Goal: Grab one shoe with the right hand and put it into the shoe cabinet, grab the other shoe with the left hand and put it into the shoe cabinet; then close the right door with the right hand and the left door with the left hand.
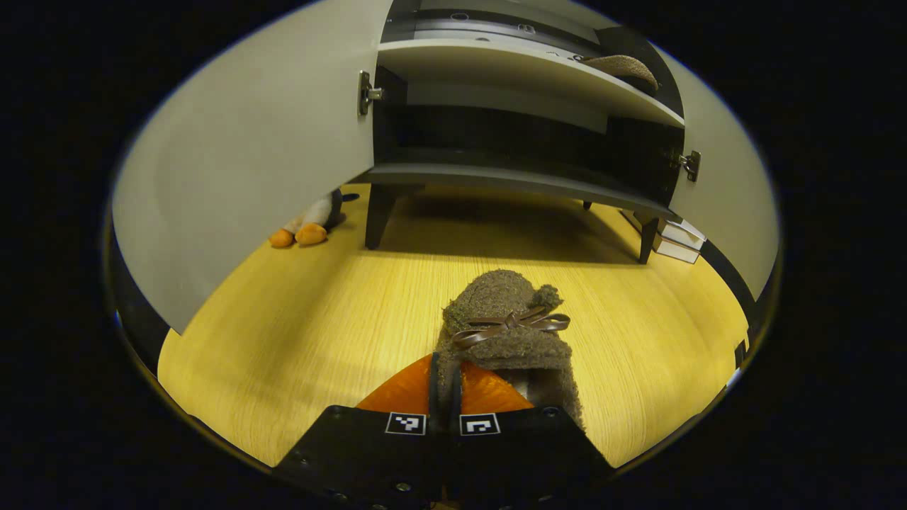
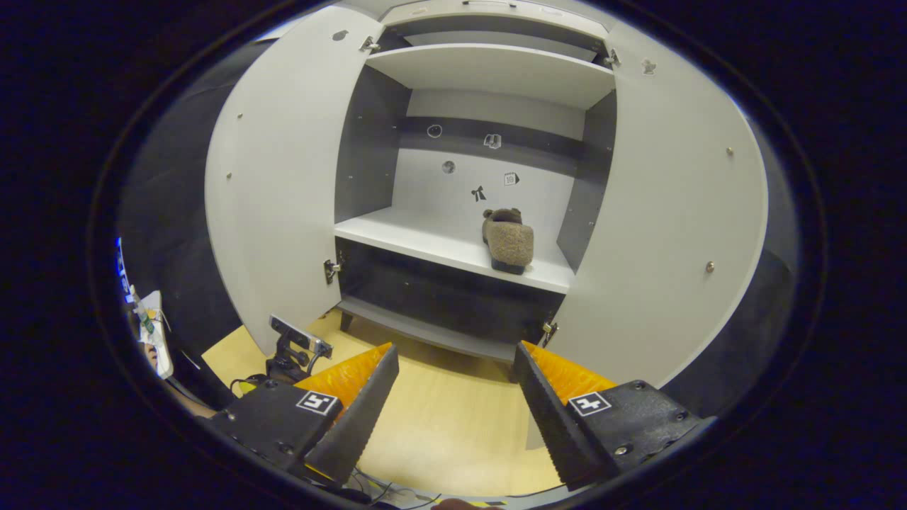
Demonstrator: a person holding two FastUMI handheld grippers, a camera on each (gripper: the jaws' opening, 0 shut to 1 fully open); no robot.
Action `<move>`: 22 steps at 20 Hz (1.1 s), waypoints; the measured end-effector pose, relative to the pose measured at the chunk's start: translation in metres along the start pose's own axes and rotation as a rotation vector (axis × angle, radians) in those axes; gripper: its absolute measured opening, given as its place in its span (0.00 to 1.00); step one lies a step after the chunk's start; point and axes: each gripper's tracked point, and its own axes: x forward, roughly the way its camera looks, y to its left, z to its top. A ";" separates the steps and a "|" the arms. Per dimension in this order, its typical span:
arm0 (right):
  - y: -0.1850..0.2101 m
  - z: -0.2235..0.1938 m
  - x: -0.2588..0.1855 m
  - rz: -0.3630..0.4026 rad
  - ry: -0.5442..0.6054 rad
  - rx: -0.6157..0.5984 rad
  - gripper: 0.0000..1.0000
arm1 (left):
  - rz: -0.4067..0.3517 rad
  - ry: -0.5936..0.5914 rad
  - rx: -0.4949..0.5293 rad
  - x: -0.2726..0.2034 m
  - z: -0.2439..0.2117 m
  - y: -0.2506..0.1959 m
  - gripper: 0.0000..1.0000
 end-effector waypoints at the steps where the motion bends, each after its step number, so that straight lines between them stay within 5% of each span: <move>1: -0.001 -0.001 -0.001 0.000 0.001 0.013 1.00 | -0.009 -0.025 -0.018 -0.007 0.015 -0.003 0.03; 7: -0.001 0.011 -0.006 0.010 -0.059 0.084 1.00 | 0.041 -0.157 -0.022 -0.087 0.149 0.004 0.03; 13: -0.009 0.036 -0.013 0.026 -0.132 0.195 1.00 | 0.113 -0.357 0.079 -0.161 0.307 0.016 0.03; 16: -0.015 0.063 -0.018 0.046 -0.195 0.287 1.00 | 0.121 -0.368 0.063 -0.153 0.359 0.006 0.03; 22: -0.033 0.051 -0.031 0.005 -0.171 0.330 1.00 | 0.144 -0.367 0.103 -0.052 0.455 -0.028 0.03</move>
